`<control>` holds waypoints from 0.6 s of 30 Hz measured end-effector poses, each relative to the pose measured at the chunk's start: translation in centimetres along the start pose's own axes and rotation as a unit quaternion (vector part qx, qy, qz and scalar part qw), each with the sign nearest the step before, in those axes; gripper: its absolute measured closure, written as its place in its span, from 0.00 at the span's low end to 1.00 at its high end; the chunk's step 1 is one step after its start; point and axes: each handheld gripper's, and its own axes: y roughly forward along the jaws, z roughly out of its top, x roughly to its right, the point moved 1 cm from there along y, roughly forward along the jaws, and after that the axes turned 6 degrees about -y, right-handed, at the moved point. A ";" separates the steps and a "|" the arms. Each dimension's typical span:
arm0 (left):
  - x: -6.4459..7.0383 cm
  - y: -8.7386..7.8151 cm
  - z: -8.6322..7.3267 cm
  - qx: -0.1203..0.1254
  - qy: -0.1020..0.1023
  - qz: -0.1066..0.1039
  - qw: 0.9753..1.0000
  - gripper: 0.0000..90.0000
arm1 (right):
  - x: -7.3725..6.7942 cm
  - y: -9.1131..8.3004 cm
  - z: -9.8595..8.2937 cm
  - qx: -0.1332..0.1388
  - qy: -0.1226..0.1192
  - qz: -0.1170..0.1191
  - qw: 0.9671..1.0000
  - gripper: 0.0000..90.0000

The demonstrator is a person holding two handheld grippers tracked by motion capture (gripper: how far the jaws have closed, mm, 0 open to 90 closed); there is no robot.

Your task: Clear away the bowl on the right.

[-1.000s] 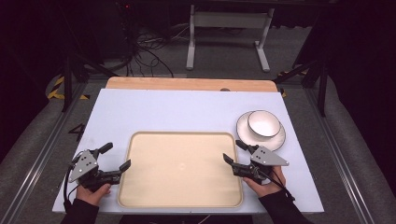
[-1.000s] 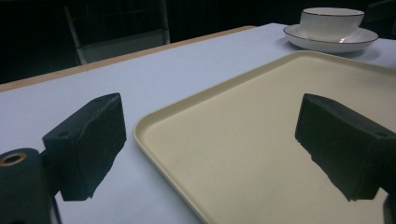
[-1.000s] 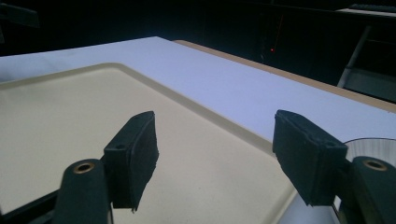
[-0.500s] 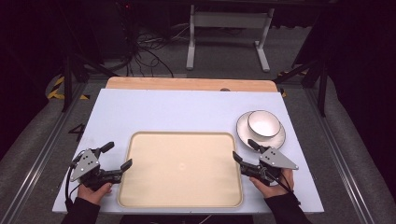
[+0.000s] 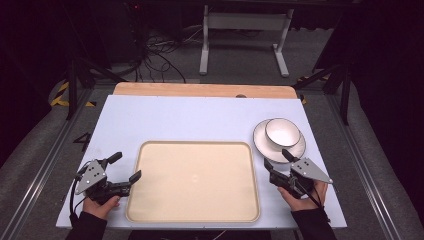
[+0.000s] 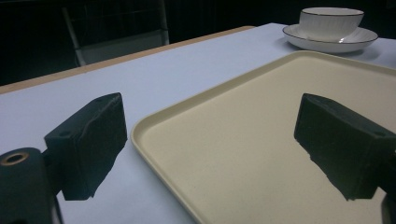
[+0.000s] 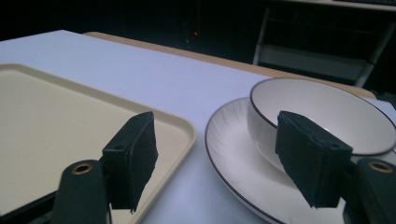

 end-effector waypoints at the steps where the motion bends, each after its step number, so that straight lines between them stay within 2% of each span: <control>1: 0.0 0.0 0.0 0.000 0.000 0.000 1.000 0.12 | 0.0 0.0 0.0 0.000 0.000 0.000 1.000 0.33; 4: 0.0 0.0 0.0 0.000 0.000 0.001 1.000 0.12 | 0.2 -0.2 0.0 -0.008 0.003 -0.024 1.000 0.33; 7: 0.0 -0.1 0.0 0.000 0.000 0.001 1.000 0.12 | 0.2 -0.2 0.0 -0.011 0.005 -0.037 0.999 0.33; 13: 0.0 0.0 0.0 0.000 0.001 0.001 1.000 0.12 | 0.4 -0.4 0.3 -0.015 0.014 -0.047 0.999 0.34; 18: 0.0 0.0 0.0 -0.002 0.002 0.002 1.000 0.12 | 0.3 -0.7 0.9 -0.023 0.011 -0.058 0.998 0.38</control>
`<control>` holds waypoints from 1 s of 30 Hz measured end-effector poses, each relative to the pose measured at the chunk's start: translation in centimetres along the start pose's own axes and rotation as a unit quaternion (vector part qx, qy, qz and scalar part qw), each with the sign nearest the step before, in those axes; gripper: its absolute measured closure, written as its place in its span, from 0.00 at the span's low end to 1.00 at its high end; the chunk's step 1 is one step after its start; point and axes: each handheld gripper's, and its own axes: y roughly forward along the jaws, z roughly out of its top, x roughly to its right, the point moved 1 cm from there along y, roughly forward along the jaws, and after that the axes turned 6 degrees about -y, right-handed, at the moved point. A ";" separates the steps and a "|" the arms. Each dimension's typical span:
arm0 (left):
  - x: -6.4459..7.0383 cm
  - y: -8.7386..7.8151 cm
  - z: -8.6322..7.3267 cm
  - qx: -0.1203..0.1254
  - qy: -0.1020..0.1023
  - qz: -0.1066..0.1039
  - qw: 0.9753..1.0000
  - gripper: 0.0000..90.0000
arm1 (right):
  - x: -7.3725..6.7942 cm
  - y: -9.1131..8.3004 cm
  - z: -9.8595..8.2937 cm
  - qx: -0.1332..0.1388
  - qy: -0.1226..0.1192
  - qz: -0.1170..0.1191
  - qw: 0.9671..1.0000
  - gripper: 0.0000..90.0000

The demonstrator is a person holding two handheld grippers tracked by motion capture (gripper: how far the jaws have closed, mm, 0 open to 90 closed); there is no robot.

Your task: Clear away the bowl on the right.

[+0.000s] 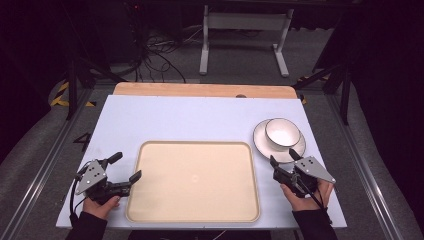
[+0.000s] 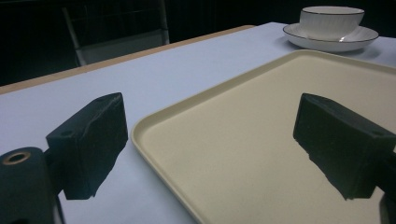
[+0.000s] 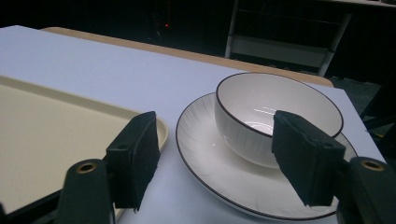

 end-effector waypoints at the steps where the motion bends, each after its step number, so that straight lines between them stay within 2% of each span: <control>1: 0.0 0.0 0.0 0.000 0.000 0.000 1.000 0.12 | 0.0 -0.2 0.2 -0.005 0.001 -0.006 1.000 0.40; 3: 0.0 0.0 0.0 -0.002 0.000 0.001 1.000 0.12 | 0.1 -0.3 0.2 -0.007 0.005 -0.010 1.000 0.41; 4: 0.0 0.0 0.0 -0.001 0.000 0.001 1.000 0.12 | 0.2 -0.4 0.3 -0.013 0.011 -0.022 1.000 0.43; 7: 0.0 0.0 0.0 -0.001 0.000 0.001 1.000 0.12 | 0.4 -0.7 0.3 -0.016 0.018 -0.035 0.999 0.43; 11: 0.0 0.0 0.0 -0.001 0.000 0.002 1.000 0.12 | 0.6 -0.8 0.5 -0.015 0.024 -0.043 0.999 0.44; 17: 0.0 0.0 0.0 -0.004 0.000 0.004 1.000 0.12 | 0.9 -0.8 1.0 -0.019 0.023 -0.041 0.999 0.44; 23: 0.0 0.0 0.0 -0.005 0.001 0.003 1.000 0.12 | 2.0 -0.6 2.1 -0.051 0.041 -0.036 0.997 0.44; 30: 0.0 0.0 -0.1 -0.005 0.000 0.004 1.000 0.12 | 2.8 0.0 2.9 -0.073 0.054 -0.023 0.996 0.44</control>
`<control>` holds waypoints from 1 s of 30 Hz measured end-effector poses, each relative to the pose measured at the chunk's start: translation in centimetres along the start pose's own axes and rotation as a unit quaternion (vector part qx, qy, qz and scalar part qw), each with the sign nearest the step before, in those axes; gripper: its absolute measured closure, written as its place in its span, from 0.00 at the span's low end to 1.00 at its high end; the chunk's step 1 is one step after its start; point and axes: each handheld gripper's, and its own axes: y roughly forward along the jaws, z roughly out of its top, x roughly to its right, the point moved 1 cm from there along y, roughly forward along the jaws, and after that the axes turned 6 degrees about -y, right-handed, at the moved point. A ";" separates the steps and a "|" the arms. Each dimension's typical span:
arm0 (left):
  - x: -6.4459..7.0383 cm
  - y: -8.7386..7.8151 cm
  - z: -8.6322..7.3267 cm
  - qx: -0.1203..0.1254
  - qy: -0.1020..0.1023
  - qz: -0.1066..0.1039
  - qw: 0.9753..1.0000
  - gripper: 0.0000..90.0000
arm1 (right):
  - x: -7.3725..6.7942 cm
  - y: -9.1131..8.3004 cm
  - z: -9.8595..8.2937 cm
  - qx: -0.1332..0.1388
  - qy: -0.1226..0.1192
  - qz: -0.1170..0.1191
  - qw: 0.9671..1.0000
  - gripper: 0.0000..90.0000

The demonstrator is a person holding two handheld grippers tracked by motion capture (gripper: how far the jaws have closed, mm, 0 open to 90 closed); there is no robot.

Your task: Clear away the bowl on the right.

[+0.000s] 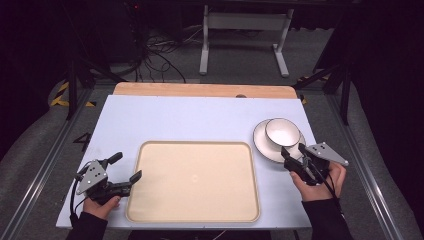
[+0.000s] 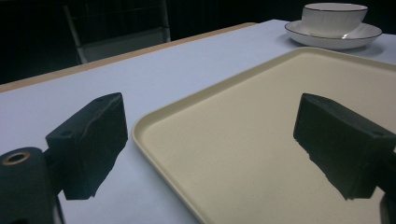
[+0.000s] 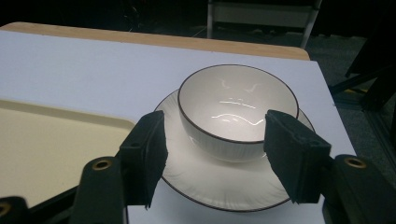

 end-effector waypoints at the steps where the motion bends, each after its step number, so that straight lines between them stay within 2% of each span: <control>1: 0.0 0.0 0.0 0.000 0.000 0.000 1.000 0.12 | 0.1 0.1 0.2 -0.003 0.001 0.001 1.000 0.44; 11: 0.0 0.0 0.0 0.001 -0.001 0.000 1.000 0.12 | 1.4 0.4 2.1 -0.016 0.020 0.014 1.000 0.45; 17: 0.0 0.1 0.0 0.000 -0.001 0.000 1.000 0.12 | 1.8 0.6 3.3 -0.026 0.022 0.014 0.999 0.45; 30: 0.0 0.1 0.0 0.000 0.000 -0.001 1.000 0.12 | 3.3 1.9 5.4 -0.069 0.021 0.019 0.997 0.45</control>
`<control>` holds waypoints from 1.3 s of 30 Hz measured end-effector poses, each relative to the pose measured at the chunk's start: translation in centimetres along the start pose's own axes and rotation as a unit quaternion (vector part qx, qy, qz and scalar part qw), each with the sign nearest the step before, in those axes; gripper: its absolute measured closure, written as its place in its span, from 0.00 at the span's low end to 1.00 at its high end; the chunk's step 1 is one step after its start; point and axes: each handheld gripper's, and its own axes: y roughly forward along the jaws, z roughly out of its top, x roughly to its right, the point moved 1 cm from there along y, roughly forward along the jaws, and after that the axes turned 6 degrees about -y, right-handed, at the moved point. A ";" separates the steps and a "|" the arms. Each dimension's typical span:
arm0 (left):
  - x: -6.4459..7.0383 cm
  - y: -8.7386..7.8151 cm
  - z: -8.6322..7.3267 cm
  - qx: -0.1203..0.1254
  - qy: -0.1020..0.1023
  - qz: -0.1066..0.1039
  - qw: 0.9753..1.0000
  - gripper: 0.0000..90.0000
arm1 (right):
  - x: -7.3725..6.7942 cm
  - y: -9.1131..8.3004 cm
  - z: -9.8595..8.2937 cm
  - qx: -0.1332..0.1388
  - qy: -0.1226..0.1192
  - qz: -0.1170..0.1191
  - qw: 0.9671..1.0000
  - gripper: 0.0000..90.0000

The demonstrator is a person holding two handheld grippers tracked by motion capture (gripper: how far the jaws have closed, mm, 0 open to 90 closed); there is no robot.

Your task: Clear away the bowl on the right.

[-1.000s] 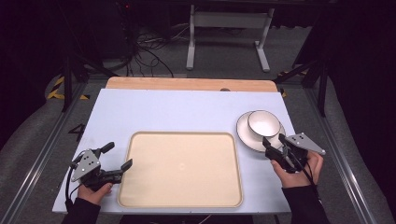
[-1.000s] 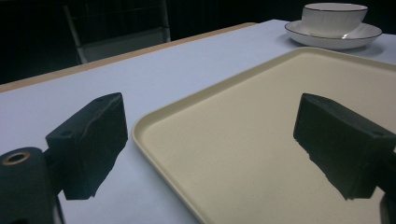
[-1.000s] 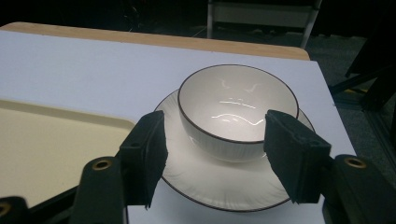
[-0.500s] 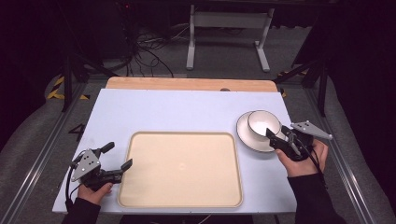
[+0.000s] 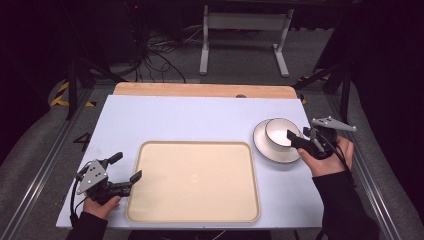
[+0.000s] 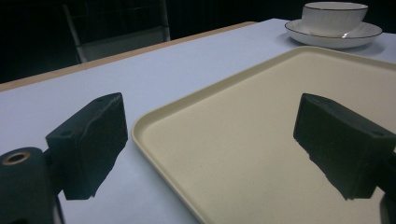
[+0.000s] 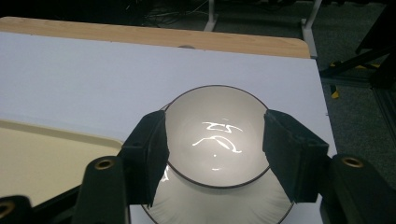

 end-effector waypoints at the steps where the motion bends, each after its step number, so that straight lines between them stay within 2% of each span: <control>1: 0.0 0.0 0.0 0.000 0.000 0.000 1.000 0.12 | 0.2 0.1 0.2 -0.003 0.000 0.001 1.000 0.45; 7: 0.0 0.0 0.0 0.000 0.000 0.000 1.000 0.12 | 0.9 1.1 1.3 -0.033 0.012 0.004 0.999 0.46; 10: 0.0 0.0 0.0 0.000 0.000 0.000 1.000 0.12 | 1.3 1.6 1.9 -0.043 0.016 -0.002 0.999 0.47; 16: 0.0 -0.1 0.0 -0.002 0.001 -0.001 1.000 0.12 | 1.8 2.2 2.7 -0.061 0.024 0.003 0.998 0.47; 19: 0.0 -0.1 0.0 -0.002 0.002 -0.001 1.000 0.12 | 2.0 2.8 3.1 -0.079 0.028 0.009 0.996 0.47; 23: 0.0 0.0 0.0 -0.002 0.002 -0.001 1.000 0.12 | 2.3 3.3 3.7 -0.095 0.034 0.004 0.995 0.46; 28: 0.0 -0.1 0.0 -0.003 0.002 -0.002 1.000 0.12 | 2.8 4.4 4.1 -0.126 0.039 0.004 0.991 0.46; 33: 0.0 -0.1 0.0 -0.003 0.004 -0.002 1.000 0.12 | 3.2 5.1 4.4 -0.141 0.046 0.005 0.989 0.46; 39: 0.0 0.0 0.0 -0.002 0.004 -0.003 1.000 0.12 | 3.9 6.5 4.6 -0.178 0.055 0.001 0.983 0.47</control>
